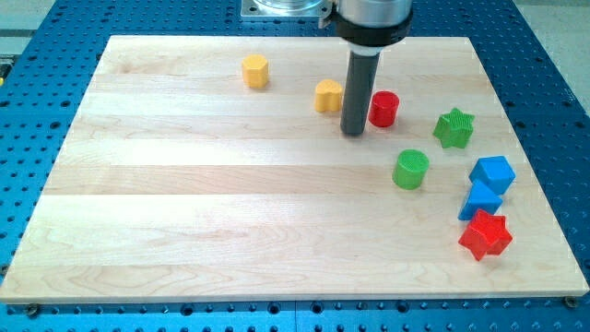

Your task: Place your hand to the left of the triangle

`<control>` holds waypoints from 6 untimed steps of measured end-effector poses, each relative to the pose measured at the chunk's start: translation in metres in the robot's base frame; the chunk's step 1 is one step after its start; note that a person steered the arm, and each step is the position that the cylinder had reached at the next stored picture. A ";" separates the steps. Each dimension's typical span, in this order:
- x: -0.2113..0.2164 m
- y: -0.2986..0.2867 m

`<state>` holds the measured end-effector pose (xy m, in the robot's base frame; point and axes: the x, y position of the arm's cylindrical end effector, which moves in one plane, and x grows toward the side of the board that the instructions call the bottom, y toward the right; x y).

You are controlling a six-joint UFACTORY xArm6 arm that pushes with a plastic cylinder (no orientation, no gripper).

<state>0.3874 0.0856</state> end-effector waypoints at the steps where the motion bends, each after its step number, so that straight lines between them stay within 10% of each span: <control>1: -0.014 0.013; 3: 0.030 -0.038; 4: 0.122 -0.029; 6: 0.119 0.103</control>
